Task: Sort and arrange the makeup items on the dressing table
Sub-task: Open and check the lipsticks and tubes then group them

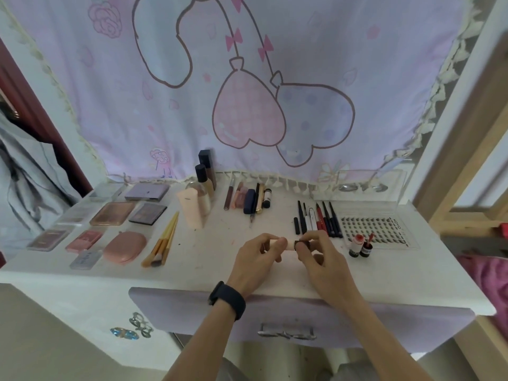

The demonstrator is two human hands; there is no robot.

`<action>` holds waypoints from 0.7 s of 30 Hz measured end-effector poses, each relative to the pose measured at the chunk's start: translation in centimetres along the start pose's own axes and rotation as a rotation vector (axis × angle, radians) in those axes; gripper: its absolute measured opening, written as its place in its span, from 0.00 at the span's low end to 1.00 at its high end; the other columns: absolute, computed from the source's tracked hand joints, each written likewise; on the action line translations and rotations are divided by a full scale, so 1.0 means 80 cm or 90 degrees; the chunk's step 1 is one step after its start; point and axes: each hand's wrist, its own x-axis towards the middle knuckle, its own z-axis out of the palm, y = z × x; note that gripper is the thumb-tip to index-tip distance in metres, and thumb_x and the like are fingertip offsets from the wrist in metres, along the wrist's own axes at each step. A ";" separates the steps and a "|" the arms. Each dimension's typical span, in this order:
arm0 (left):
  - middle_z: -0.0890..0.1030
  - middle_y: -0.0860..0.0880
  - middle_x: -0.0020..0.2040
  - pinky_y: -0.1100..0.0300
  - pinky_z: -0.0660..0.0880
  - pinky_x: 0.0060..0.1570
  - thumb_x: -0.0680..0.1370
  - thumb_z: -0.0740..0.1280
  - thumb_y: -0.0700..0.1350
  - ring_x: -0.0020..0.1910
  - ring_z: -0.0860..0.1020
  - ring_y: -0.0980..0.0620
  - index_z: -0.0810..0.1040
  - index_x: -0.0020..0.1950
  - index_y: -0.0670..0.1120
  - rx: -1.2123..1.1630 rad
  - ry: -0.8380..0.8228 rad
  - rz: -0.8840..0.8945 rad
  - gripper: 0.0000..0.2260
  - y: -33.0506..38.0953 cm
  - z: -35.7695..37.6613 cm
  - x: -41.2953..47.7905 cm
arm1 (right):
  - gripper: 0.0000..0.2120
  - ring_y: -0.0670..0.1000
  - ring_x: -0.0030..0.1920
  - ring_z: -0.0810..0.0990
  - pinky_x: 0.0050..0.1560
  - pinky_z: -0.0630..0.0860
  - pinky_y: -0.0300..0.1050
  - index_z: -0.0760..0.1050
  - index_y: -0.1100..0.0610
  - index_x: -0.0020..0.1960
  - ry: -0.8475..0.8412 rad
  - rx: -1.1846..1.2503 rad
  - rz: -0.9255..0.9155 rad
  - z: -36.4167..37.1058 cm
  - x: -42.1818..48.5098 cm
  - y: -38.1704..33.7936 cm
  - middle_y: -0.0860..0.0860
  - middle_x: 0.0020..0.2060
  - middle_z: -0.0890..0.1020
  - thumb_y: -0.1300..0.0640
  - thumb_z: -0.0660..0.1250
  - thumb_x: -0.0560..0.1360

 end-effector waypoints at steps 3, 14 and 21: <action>0.80 0.57 0.34 0.58 0.71 0.39 0.80 0.64 0.57 0.33 0.73 0.59 0.81 0.50 0.52 -0.010 0.013 0.009 0.11 -0.003 0.001 -0.002 | 0.13 0.48 0.26 0.73 0.30 0.74 0.40 0.72 0.39 0.58 -0.002 0.051 -0.002 -0.007 -0.002 -0.002 0.36 0.50 0.81 0.53 0.70 0.78; 0.80 0.57 0.34 0.59 0.72 0.39 0.81 0.64 0.53 0.32 0.72 0.62 0.81 0.50 0.53 -0.017 0.023 0.008 0.07 -0.006 -0.001 -0.001 | 0.12 0.49 0.28 0.78 0.33 0.76 0.37 0.76 0.40 0.55 -0.017 0.069 0.025 -0.009 0.002 0.002 0.37 0.51 0.82 0.57 0.69 0.79; 0.80 0.58 0.32 0.66 0.70 0.32 0.81 0.64 0.52 0.29 0.71 0.61 0.81 0.50 0.51 -0.037 0.028 0.007 0.08 -0.009 -0.001 0.000 | 0.15 0.44 0.25 0.76 0.27 0.72 0.35 0.78 0.44 0.53 -0.017 0.058 0.067 -0.009 0.006 -0.005 0.45 0.39 0.85 0.35 0.62 0.76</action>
